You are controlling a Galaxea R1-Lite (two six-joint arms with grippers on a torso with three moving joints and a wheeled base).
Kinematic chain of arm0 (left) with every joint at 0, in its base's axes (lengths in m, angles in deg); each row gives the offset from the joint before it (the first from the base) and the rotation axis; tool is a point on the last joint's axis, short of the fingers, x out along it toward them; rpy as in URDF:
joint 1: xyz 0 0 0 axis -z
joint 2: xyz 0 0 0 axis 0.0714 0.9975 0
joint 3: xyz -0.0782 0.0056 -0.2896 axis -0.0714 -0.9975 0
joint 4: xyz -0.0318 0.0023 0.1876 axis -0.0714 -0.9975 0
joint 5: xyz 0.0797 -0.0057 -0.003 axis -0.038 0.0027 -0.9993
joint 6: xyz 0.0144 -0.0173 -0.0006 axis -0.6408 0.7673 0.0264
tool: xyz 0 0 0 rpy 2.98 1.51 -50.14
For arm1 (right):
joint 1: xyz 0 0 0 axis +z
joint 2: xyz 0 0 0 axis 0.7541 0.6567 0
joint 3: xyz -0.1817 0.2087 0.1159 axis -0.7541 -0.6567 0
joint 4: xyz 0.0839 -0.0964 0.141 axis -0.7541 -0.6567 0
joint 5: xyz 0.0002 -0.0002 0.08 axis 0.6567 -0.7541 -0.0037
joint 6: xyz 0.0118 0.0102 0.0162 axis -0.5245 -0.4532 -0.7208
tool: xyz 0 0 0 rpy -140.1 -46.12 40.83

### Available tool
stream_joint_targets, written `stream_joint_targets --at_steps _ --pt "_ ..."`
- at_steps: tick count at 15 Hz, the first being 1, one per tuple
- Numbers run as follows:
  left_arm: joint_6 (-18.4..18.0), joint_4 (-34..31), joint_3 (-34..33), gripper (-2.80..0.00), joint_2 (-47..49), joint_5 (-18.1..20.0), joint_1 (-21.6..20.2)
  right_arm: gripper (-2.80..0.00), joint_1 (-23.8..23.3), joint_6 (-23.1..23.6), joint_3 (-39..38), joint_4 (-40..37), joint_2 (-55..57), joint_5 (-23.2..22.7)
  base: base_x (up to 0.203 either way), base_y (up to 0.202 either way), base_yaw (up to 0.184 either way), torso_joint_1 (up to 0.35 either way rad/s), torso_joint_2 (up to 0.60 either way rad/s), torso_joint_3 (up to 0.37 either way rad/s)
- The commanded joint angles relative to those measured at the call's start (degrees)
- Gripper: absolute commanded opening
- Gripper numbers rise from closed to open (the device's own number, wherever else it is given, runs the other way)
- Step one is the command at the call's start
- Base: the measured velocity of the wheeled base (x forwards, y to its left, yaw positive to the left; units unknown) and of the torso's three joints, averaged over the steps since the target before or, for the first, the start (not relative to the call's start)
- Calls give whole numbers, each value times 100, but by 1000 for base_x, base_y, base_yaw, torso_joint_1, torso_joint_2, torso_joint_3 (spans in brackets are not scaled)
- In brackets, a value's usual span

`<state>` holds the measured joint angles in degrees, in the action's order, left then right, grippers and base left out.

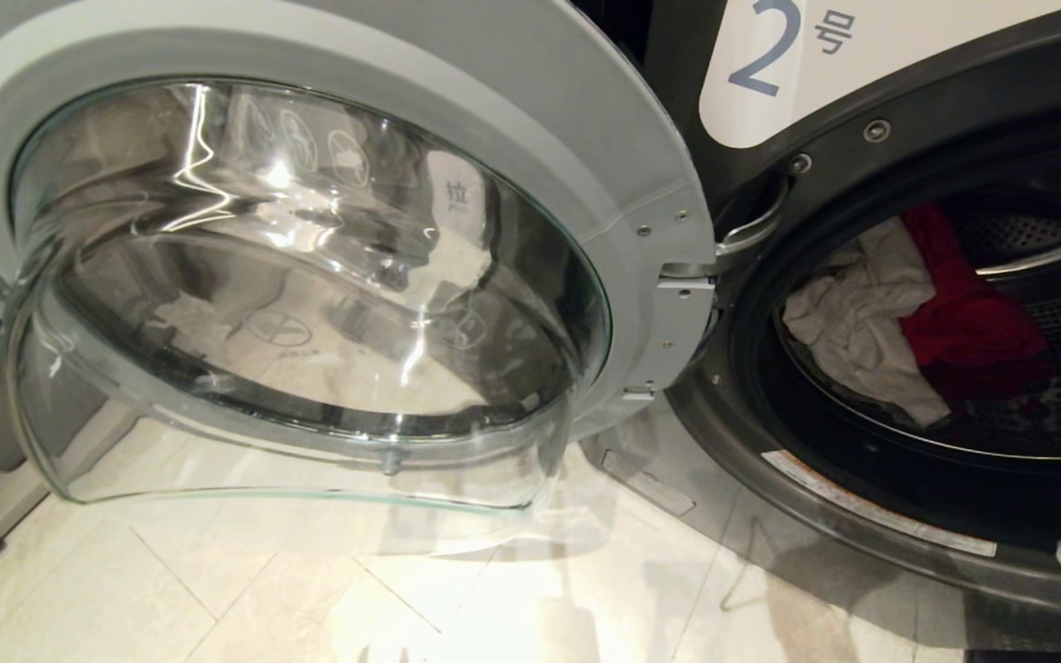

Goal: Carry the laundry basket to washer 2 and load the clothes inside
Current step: Close the washing machine door with the left hand

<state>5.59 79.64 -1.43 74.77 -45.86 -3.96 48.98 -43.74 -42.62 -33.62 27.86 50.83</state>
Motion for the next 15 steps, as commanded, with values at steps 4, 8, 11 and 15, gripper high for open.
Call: stream_joint_targets --at_steps 4,8,11,15 --pt "2 5 -44 -280 7 2 -5 -280 184 -195 -295 -2546 -2956 -300 0 0 0 0 0 0" --pt "2 5 -44 -280 7 2 -5 -280 -17 93 -369 -3653 -4166 -968 0 0 0 0 0 0" --pt "2 5 -44 -280 7 2 -5 -280 -29 232 -424 -3527 -5010 -1000 0 0 0 0 0 0" --pt "2 5 -44 -280 7 2 -5 -280 -30 124 -498 -3374 -5049 -994 0 0 0 0 0 0"
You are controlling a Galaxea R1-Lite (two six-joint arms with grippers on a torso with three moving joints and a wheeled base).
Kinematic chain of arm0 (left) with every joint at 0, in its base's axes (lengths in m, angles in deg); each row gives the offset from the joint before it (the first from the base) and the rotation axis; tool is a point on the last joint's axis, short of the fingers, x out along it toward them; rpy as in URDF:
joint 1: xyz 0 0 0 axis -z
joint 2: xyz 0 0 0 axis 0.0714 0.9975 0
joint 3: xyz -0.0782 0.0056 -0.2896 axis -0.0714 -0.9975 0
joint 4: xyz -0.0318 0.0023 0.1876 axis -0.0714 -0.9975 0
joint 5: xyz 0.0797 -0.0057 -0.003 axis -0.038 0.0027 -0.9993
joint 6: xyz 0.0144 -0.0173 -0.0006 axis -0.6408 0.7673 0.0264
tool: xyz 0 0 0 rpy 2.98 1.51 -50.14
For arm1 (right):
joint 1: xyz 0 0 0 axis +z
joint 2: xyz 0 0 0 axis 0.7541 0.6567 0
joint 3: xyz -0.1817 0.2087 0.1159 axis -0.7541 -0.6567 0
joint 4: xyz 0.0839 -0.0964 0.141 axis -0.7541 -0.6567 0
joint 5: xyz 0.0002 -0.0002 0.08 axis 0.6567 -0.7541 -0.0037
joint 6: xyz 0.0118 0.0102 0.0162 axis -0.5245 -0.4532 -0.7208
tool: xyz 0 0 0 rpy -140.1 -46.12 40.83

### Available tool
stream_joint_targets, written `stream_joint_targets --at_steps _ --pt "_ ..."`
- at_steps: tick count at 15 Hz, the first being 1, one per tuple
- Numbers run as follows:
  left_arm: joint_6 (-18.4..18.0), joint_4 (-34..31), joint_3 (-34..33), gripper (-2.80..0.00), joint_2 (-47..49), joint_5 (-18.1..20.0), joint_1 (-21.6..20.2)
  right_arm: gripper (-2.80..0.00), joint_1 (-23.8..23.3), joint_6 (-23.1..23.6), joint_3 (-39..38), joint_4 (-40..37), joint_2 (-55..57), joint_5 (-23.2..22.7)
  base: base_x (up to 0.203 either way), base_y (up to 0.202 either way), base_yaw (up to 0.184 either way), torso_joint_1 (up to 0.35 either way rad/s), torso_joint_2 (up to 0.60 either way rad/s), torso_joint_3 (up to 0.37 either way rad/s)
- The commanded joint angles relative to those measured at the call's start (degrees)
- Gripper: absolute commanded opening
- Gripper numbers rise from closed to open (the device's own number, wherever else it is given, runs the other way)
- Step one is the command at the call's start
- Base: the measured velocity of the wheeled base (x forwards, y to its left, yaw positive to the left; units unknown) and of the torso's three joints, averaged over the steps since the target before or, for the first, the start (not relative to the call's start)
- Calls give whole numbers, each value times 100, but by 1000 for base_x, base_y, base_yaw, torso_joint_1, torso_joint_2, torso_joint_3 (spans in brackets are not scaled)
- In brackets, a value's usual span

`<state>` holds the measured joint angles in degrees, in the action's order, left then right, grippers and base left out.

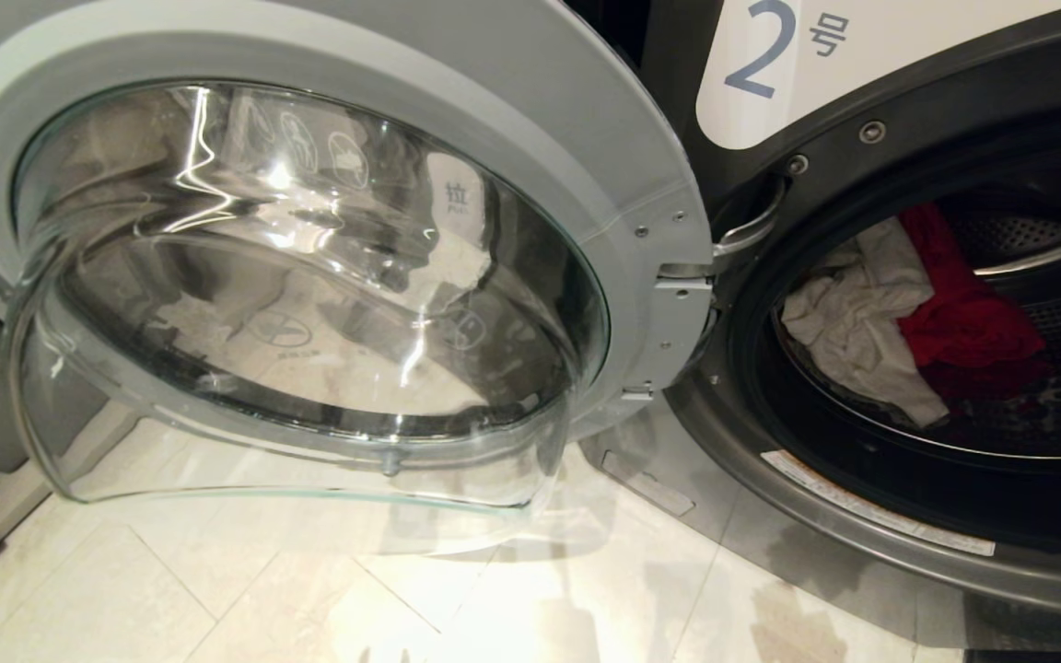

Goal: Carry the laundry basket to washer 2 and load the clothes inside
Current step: Close the washing machine door with the left hand

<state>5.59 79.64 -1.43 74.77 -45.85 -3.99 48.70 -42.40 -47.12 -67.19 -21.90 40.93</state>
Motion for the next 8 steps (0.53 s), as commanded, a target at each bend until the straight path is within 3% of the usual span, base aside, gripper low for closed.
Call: stream_joint_targets --at_steps 1,8 --pt "2 5 -44 -280 7 0 -1 -280 -2 -10 -49 -18 -74 -4 0 0 0 0 0 0" --pt "2 5 -44 -280 7 0 -1 -280 -2 -37 -49 -27 -74 -4 0 0 0 0 0 0"
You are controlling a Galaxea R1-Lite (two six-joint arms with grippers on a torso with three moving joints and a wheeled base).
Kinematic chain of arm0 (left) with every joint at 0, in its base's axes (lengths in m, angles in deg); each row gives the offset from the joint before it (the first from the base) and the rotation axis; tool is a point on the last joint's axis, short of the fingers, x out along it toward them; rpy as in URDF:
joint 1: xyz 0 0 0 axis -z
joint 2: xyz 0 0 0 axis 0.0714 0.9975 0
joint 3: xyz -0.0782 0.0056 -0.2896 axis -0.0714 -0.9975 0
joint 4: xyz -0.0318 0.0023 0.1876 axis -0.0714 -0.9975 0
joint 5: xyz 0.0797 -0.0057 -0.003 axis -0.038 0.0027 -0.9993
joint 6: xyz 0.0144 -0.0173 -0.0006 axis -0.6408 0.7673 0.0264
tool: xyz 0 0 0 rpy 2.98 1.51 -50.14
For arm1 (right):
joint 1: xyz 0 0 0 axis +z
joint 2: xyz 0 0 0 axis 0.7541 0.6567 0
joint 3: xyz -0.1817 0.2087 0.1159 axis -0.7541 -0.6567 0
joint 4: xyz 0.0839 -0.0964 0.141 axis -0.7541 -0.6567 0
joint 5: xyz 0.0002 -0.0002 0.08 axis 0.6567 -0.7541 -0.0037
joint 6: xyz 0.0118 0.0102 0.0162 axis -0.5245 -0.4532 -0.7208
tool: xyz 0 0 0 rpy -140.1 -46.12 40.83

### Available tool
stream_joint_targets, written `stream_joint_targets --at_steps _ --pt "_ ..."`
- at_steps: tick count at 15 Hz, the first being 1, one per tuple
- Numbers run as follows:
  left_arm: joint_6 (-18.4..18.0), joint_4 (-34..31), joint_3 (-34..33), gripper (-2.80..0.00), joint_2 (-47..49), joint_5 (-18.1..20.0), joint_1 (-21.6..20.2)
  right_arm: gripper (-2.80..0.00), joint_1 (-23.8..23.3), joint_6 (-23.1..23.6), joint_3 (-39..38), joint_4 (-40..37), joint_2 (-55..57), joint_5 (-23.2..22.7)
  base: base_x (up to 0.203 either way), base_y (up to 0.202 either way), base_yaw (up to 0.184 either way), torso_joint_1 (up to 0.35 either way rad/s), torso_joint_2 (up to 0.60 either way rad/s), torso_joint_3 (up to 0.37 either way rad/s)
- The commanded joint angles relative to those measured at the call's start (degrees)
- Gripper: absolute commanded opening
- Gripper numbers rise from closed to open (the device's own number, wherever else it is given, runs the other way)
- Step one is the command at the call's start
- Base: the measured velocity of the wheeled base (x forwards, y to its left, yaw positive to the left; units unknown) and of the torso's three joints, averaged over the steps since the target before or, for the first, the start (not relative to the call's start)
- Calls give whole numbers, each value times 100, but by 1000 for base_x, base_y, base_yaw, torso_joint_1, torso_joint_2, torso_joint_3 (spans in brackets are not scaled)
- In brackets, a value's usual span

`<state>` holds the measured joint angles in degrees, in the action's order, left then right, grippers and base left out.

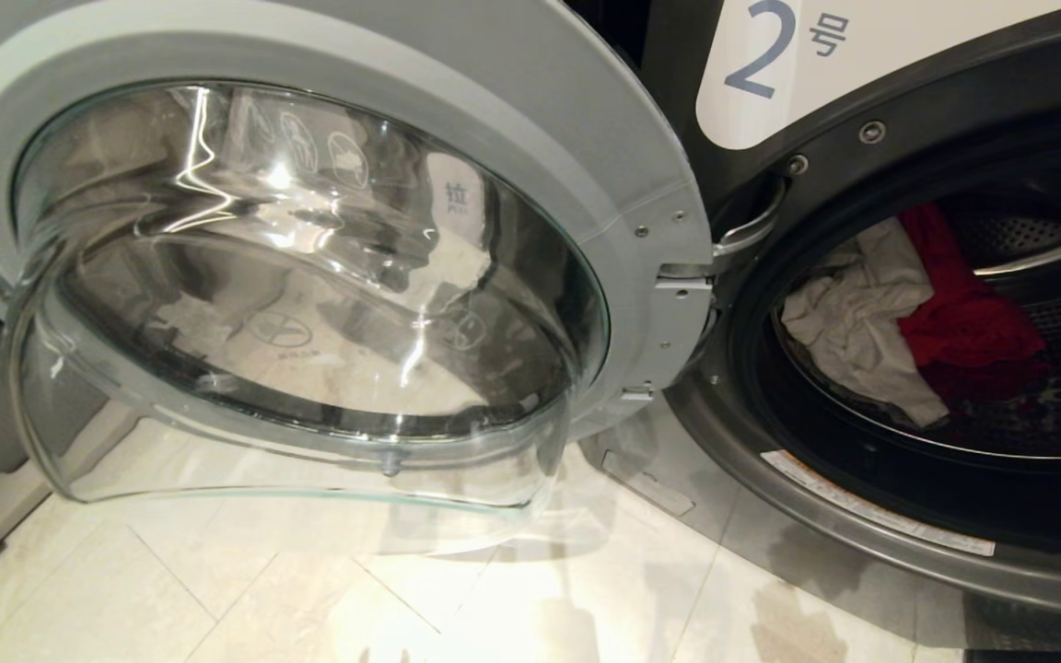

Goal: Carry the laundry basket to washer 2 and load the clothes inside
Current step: Close the washing machine door with the left hand

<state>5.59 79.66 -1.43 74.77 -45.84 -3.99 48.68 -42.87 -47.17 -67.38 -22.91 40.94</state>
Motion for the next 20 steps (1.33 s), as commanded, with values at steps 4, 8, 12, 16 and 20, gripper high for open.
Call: stream_joint_targets --at_steps 4,8,12,16,20 --pt "-20 -6 -44 -280 7 -1 -1 -280 0 -7 -44 1 27 4 0 0 0 0 0 0" --pt "2 3 -44 -280 7 -1 -1 -280 0 -24 -44 -7 27 4 0 0 0 0 0 0" --pt "-7 3 -44 -280 7 -1 -1 -280 0 45 -53 -17 27 4 0 0 0 2 0 56" --pt "-7 3 -44 -280 7 -1 -1 -280 0 -24 -44 -34 27 144 0 0 0 2 4 193" --pt "15 3 -44 -280 7 -1 -1 -280 0 -16 -53 -34 27 136 0 0 0 3 4 198"
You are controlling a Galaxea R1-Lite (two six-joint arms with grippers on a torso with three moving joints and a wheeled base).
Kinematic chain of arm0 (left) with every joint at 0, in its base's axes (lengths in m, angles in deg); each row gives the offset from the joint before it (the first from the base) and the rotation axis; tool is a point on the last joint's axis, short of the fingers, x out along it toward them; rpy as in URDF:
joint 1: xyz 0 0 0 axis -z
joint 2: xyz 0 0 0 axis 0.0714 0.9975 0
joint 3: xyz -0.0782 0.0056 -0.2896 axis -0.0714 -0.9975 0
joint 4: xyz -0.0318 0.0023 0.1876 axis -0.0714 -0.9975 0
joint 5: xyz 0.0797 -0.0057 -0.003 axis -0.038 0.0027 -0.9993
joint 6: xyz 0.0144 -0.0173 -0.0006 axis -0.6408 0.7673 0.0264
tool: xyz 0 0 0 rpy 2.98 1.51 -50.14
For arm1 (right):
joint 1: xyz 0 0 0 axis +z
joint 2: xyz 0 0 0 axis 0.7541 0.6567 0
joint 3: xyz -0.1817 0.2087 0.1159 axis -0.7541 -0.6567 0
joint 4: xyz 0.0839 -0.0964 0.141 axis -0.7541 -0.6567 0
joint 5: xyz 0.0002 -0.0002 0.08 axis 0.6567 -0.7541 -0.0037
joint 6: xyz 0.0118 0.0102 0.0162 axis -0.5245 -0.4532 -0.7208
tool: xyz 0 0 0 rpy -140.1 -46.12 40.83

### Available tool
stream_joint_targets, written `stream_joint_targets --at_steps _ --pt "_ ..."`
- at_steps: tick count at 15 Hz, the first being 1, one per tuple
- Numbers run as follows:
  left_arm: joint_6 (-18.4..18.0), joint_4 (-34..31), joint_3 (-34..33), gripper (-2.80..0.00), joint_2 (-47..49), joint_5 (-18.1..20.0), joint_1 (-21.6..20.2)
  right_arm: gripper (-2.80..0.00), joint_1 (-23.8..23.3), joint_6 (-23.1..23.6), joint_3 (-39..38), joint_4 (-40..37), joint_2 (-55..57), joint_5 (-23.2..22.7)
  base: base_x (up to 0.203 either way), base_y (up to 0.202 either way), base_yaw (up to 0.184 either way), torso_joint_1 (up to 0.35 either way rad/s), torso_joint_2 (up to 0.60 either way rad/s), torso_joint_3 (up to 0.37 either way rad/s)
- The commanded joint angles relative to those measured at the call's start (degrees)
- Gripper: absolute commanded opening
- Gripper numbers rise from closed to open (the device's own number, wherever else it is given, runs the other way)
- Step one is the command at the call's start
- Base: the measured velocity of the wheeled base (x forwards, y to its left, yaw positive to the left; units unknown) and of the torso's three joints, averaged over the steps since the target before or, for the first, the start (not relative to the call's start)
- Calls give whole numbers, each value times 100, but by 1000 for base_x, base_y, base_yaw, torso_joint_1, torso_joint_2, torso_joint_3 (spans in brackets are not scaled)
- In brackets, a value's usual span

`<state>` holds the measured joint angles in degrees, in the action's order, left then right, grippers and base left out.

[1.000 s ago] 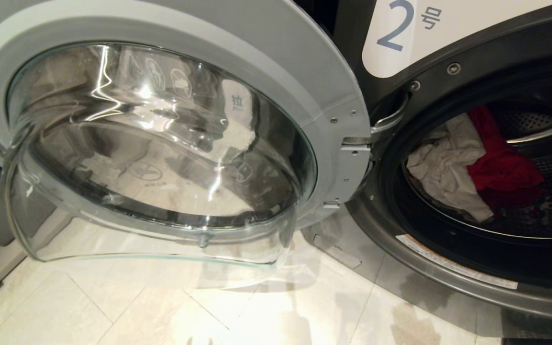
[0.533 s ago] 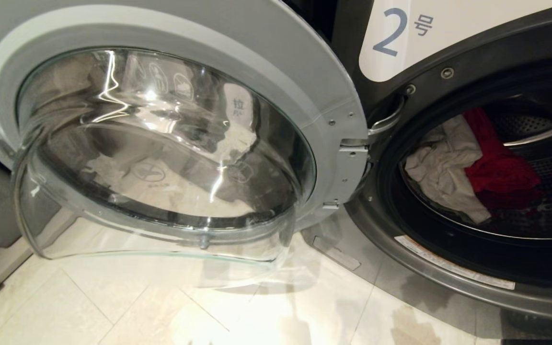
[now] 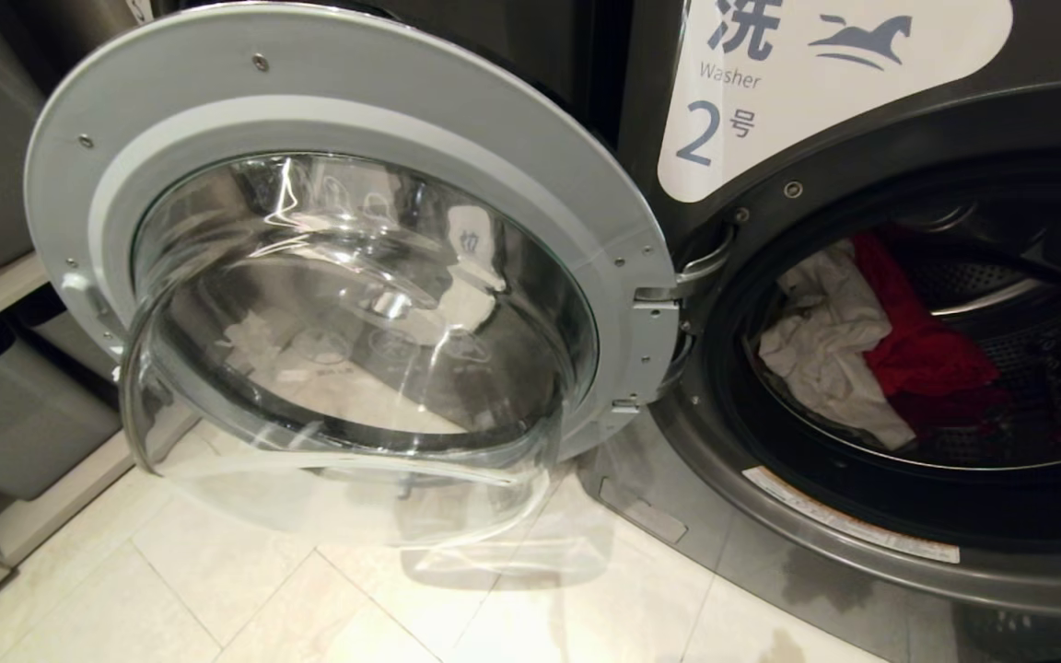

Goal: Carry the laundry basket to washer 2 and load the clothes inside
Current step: Close the washing machine door with the left hand

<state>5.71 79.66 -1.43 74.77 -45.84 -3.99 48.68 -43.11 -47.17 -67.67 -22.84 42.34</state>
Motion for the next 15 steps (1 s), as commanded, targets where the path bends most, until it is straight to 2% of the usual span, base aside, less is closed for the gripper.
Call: stream_joint_targets --at_steps 1,11,15 --pt "7 2 -44 -280 7 -1 -1 -280 0 8 -53 -5 20 -5 0 0 0 0 0 207" --pt "8 -6 -44 -280 7 -1 -1 -280 0 17 -49 -5 20 -5 0 0 0 1 1 197" --pt "25 2 -44 -280 7 -9 -1 -280 0 8 -53 -5 20 4 0 0 0 2 2 57"
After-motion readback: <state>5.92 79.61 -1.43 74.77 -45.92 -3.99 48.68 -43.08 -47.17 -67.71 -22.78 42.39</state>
